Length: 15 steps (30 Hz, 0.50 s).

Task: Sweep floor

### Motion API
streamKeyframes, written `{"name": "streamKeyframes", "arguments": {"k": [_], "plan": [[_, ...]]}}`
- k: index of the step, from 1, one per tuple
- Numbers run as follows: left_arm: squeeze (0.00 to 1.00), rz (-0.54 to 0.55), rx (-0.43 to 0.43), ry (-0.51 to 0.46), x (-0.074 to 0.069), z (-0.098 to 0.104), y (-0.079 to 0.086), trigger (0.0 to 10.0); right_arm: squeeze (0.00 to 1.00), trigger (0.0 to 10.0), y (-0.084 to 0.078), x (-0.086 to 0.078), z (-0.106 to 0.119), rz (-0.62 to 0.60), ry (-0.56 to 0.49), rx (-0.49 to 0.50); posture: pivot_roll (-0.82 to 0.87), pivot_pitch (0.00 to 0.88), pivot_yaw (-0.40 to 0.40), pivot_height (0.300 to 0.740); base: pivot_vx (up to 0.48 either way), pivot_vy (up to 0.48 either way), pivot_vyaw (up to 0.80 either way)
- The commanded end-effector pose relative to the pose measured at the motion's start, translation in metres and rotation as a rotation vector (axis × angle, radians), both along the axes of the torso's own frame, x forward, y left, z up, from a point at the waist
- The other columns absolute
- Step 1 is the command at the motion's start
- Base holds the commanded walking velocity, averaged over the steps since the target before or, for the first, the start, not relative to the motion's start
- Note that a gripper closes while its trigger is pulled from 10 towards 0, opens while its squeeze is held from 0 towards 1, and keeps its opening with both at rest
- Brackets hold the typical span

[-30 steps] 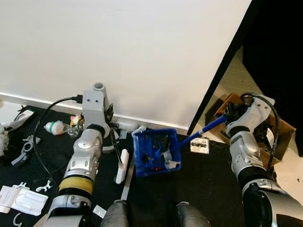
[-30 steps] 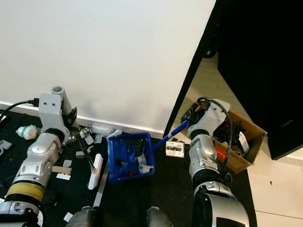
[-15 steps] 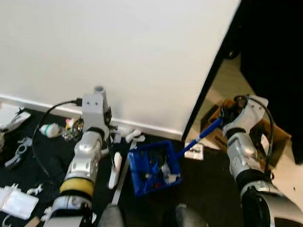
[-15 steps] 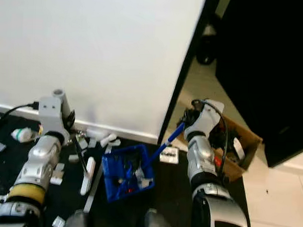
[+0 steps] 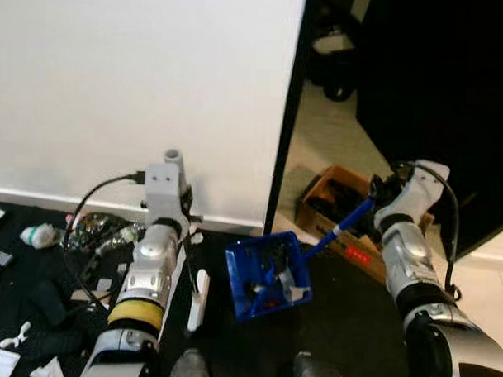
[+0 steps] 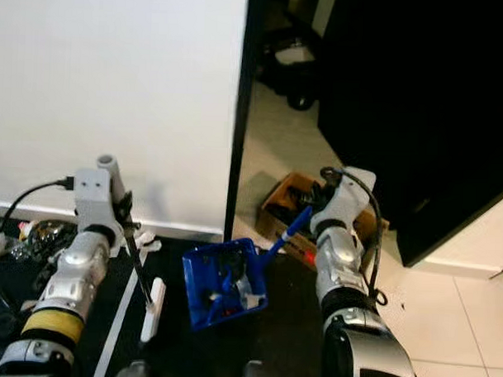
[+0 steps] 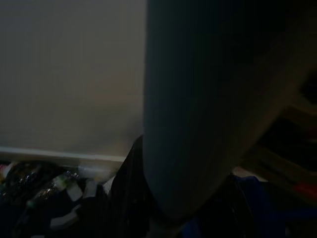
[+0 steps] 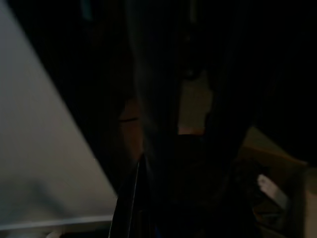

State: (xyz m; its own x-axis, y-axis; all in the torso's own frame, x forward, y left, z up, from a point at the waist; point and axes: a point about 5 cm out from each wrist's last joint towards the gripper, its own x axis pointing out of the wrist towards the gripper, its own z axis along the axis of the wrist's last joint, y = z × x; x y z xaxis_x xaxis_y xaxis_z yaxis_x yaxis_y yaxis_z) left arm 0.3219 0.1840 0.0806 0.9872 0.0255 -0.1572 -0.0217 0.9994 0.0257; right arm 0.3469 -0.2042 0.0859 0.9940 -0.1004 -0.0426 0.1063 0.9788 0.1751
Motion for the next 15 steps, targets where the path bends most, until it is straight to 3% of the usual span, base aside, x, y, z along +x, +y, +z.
{"name": "streamKeyframes", "arguments": {"k": [1, 9, 15], "plan": [[0.00, 0.005, -0.021, -0.001, -0.001, -0.002, -0.001, 10.0, 0.00, 10.0, 0.005, 0.005, 0.010, 0.011, -0.046, 0.012, 0.02, 0.058, -0.039, 0.740, 0.000, -0.412, 0.00], [0.00, 0.008, -0.027, -0.006, 0.000, -0.001, -0.002, 10.0, 0.00, 10.0, 0.005, 0.008, 0.014, 0.020, -0.047, 0.007, 0.01, 0.055, -0.039, 0.740, 0.000, -0.381, 0.00], [0.00, 0.008, -0.027, -0.004, 0.002, -0.001, -0.003, 10.0, 0.00, 10.0, -0.003, 0.025, 0.054, -0.008, -0.156, 0.025, 0.01, 0.056, -0.038, 0.740, 0.000, -0.377, 0.00]]}}
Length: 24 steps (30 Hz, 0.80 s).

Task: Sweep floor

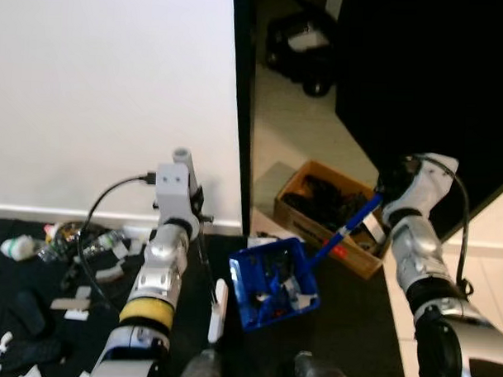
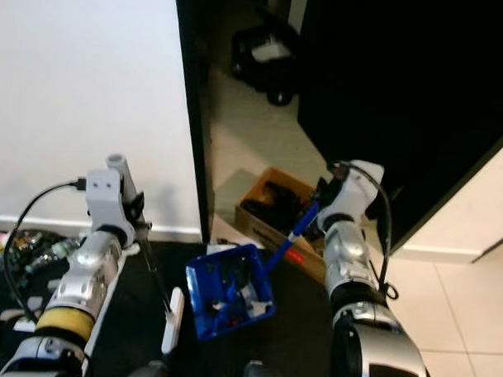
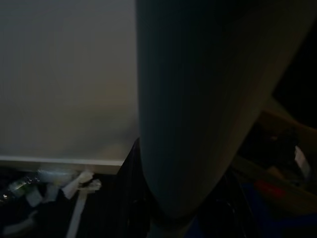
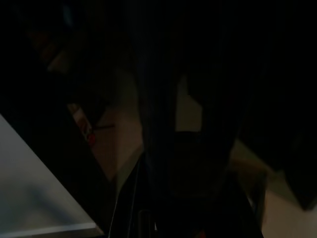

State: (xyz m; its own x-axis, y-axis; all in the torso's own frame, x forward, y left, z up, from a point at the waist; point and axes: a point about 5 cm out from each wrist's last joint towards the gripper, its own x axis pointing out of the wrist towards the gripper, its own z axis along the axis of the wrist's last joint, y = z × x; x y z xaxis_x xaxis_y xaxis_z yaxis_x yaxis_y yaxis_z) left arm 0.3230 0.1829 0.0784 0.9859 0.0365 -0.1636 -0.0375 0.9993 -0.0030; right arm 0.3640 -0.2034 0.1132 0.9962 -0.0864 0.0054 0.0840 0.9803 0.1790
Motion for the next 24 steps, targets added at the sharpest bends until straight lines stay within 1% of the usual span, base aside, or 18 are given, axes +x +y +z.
{"name": "streamKeyframes", "arguments": {"k": [1, 5, 9, 15, 17, 18, 24], "plan": [[0.00, -0.008, 0.001, -0.010, 0.001, 0.001, -0.003, 10.0, 0.00, 10.0, -0.006, 0.010, 0.034, -0.032, -0.126, 0.020, 0.01, 0.056, -0.038, 0.740, 0.000, -0.379, 0.00], [0.00, -0.008, -0.003, -0.010, 0.001, 0.001, -0.003, 10.0, 0.00, 10.0, -0.017, 0.016, 0.053, -0.073, -0.174, -0.006, 0.00, 0.056, -0.040, 0.740, 0.000, -0.379, 0.00], [0.00, -0.009, -0.005, -0.009, 0.001, 0.000, -0.004, 10.0, 0.00, 10.0, -0.026, 0.020, 0.070, -0.093, -0.208, -0.009, 0.00, 0.058, -0.041, 0.740, 0.000, -0.377, 0.00], [0.00, -0.007, -0.007, -0.006, 0.001, -0.001, -0.004, 10.0, 0.00, 10.0, -0.031, 0.023, 0.081, -0.115, -0.223, -0.027, 0.00, 0.060, -0.041, 0.740, 0.000, -0.375, 0.00], [0.00, -0.009, -0.008, -0.004, 0.001, -0.002, -0.005, 10.0, 0.00, 10.0, -0.036, 0.025, 0.090, -0.145, -0.233, -0.050, 0.00, 0.062, -0.040, 0.740, 0.000, -0.375, 0.00], [0.00, -0.009, -0.008, -0.004, 0.001, -0.002, -0.005, 10.0, 0.00, 10.0, -0.036, 0.025, 0.090, -0.145, -0.233, -0.050, 0.00, 0.062, -0.040, 0.740, 0.000, -0.371, 0.00], [0.00, -0.009, -0.008, 0.001, 0.001, -0.003, -0.005, 10.0, 0.00, 10.0, -0.050, 0.027, 0.108, -0.200, -0.264, -0.072, -0.01, 0.061, -0.042, 0.740, 0.000, -0.372, 0.00]]}}
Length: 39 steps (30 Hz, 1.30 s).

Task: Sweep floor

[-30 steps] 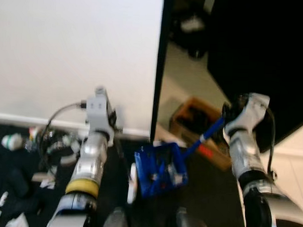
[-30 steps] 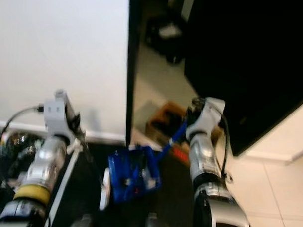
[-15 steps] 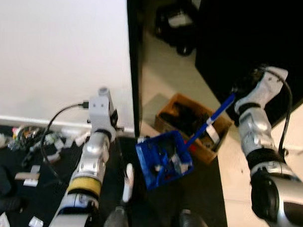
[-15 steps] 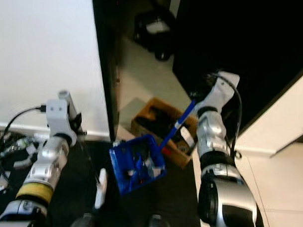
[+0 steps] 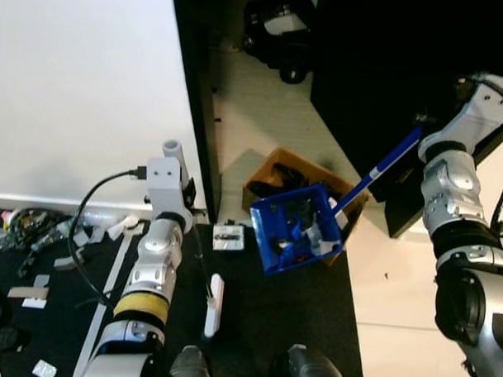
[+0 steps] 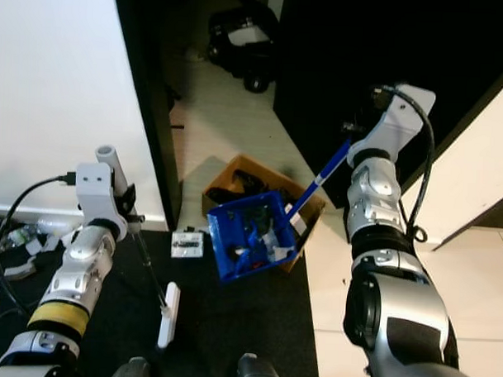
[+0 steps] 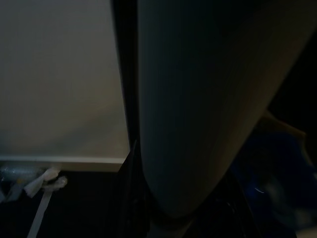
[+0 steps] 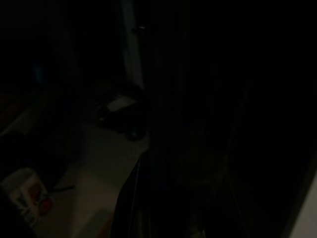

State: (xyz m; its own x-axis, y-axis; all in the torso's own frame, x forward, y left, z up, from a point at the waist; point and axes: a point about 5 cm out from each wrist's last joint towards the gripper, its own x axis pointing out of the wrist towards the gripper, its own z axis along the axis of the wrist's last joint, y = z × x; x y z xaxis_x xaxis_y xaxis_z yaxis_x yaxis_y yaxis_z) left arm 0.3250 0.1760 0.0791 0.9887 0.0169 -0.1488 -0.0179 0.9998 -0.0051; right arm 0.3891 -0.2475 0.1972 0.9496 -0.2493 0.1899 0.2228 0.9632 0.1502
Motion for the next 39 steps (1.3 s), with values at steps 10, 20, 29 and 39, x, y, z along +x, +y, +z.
{"name": "streamKeyframes", "arguments": {"k": [10, 20, 29, 39], "plan": [[0.00, 0.017, -0.014, 0.018, -0.001, -0.005, 0.002, 10.0, 0.00, 10.0, -0.009, 0.002, 0.027, -0.043, -0.088, -0.026, -0.01, 0.061, -0.042, 0.740, 0.000, -0.373, 0.00], [0.00, 0.042, -0.031, 0.025, -0.001, -0.006, 0.004, 10.0, 0.00, 10.0, -0.009, 0.003, 0.029, -0.043, -0.091, -0.029, -0.02, 0.057, -0.043, 0.740, 0.000, 0.000, 0.00], [0.00, 0.019, -0.040, 0.012, -0.001, -0.005, 0.002, 10.0, 0.00, 10.0, -0.012, 0.003, 0.026, -0.072, -0.085, 0.063, -0.01, 0.047, -0.046, 0.740, 0.000, 0.000, 0.00], [0.00, 0.011, -0.051, 0.006, -0.003, -0.004, 0.004, 10.0, 0.00, 10.0, -0.028, -0.009, -0.017, -0.205, -0.014, 0.443, 0.00, 0.042, -0.044, 0.740, 0.000, 0.000, 0.00]]}}
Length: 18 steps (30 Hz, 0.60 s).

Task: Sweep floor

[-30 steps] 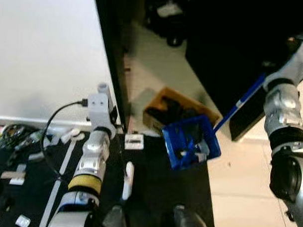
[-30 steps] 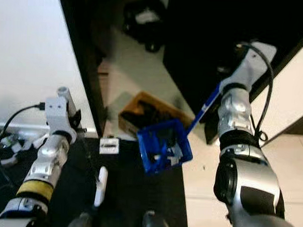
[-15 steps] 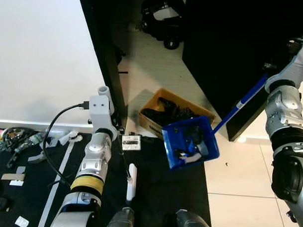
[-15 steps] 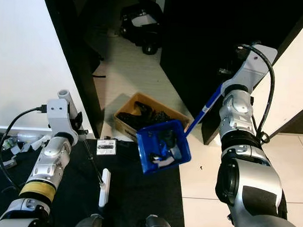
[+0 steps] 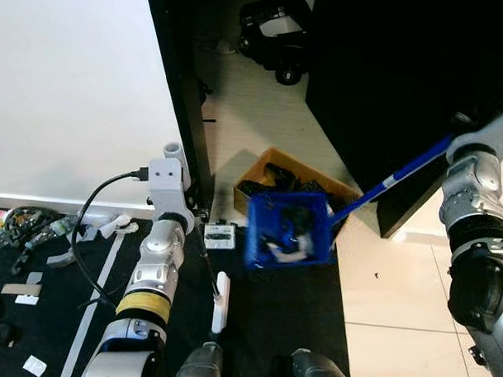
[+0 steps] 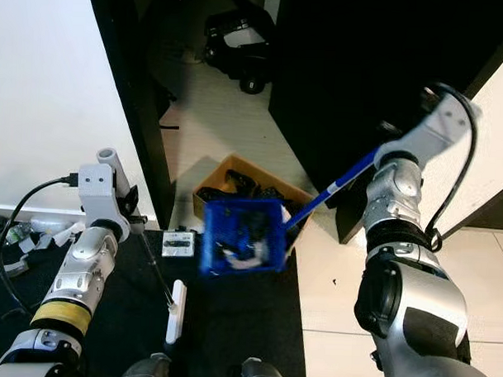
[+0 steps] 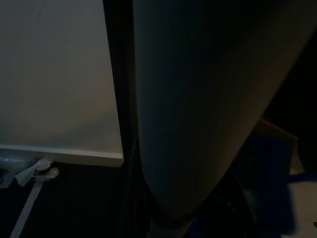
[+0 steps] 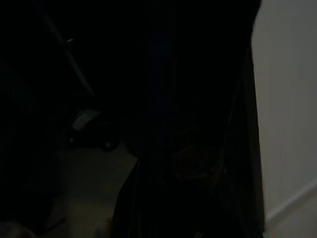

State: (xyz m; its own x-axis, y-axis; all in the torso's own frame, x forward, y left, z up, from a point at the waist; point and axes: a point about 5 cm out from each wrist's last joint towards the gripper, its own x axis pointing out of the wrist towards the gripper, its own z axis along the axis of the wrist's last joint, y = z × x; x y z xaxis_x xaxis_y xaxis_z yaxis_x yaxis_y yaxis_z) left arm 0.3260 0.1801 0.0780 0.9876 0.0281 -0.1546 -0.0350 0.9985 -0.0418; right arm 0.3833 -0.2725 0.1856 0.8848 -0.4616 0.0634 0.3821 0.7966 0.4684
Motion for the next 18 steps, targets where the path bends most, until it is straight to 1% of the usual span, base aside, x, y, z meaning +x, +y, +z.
{"name": "streamKeyframes", "arguments": {"k": [1, 2, 3, 4, 6, 9, 10, 11, 12, 15, 16, 17, 18], "plan": [[0.00, -0.006, -0.015, 0.001, -0.004, -0.003, 0.000, 10.0, 0.00, 10.0, -0.003, -0.003, -0.006, -0.029, -0.015, 0.086, 0.00, 0.042, -0.044, 0.740, 0.000, 0.000, 0.00], [0.00, -0.010, -0.014, 0.001, -0.004, -0.002, 0.000, 10.0, 0.00, 10.0, -0.003, -0.004, -0.011, -0.032, -0.017, 0.123, 0.00, 0.044, -0.040, 0.740, 0.000, 0.000, 0.00], [0.00, -0.010, -0.014, 0.001, -0.004, -0.002, 0.000, 10.0, 0.00, 10.0, -0.003, -0.004, -0.011, -0.032, -0.017, 0.123, 0.00, 0.044, -0.040, 0.740, 0.000, 0.000, 0.00], [0.00, -0.017, -0.011, 0.001, -0.004, -0.002, -0.001, 10.0, 0.00, 10.0, -0.002, -0.007, -0.019, -0.039, -0.023, 0.192, 0.00, 0.044, -0.040, 0.740, 0.000, 0.000, 0.00], [0.00, -0.021, -0.010, 0.002, -0.004, -0.002, -0.001, 10.0, 0.00, 10.0, -0.003, -0.008, -0.023, -0.046, -0.022, 0.233, 0.00, 0.044, -0.040, 0.740, 0.000, 0.000, 0.00], [0.00, -0.026, -0.009, 0.002, -0.003, -0.002, -0.002, 10.0, 0.00, 10.0, -0.004, -0.010, -0.025, -0.040, 0.012, 0.146, 0.00, 0.048, -0.033, 0.740, 0.000, 0.000, 0.00], [0.00, -0.028, -0.009, 0.003, -0.003, -0.002, -0.002, 10.0, 0.00, 10.0, -0.003, -0.010, -0.026, -0.043, 0.006, 0.181, 0.00, 0.050, -0.031, 0.740, 0.000, 0.000, 0.00], [0.00, -0.030, -0.009, 0.004, -0.003, -0.002, -0.002, 10.0, 0.00, 10.0, -0.004, -0.010, -0.028, -0.048, 0.012, 0.188, 0.00, 0.049, -0.030, 0.740, 0.000, 0.000, 0.00], [0.00, -0.034, -0.008, 0.005, -0.003, -0.002, -0.002, 10.0, 0.00, 10.0, -0.005, -0.011, -0.027, -0.044, 0.017, 0.161, 0.00, 0.050, -0.029, 0.740, 0.000, 0.000, 0.00], [0.00, -0.041, -0.004, 0.008, -0.003, -0.002, -0.002, 10.0, 0.00, 10.0, -0.004, -0.010, -0.027, -0.036, 0.010, 0.162, 0.00, 0.050, -0.027, 0.740, 0.000, 0.000, 0.00], [0.00, -0.043, -0.002, 0.010, -0.003, -0.002, -0.002, 10.0, 0.00, 10.0, -0.004, -0.010, -0.026, -0.031, 0.012, 0.133, 0.00, 0.051, -0.027, 0.740, 0.000, 0.000, 0.00], [0.00, -0.043, -0.002, 0.010, -0.003, -0.002, -0.002, 10.0, 0.00, 10.0, -0.004, -0.010, -0.026, -0.031, 0.012, 0.133, 0.00, 0.051, -0.027, 0.740, 0.000, 0.000, 0.00], [0.00, -0.044, 0.001, 0.013, -0.003, -0.003, -0.002, 10.0, 0.00, 10.0, -0.004, -0.010, -0.024, -0.025, 0.012, 0.096, 0.00, 0.053, -0.026, 0.740, 0.000, 0.000, 0.00]]}}
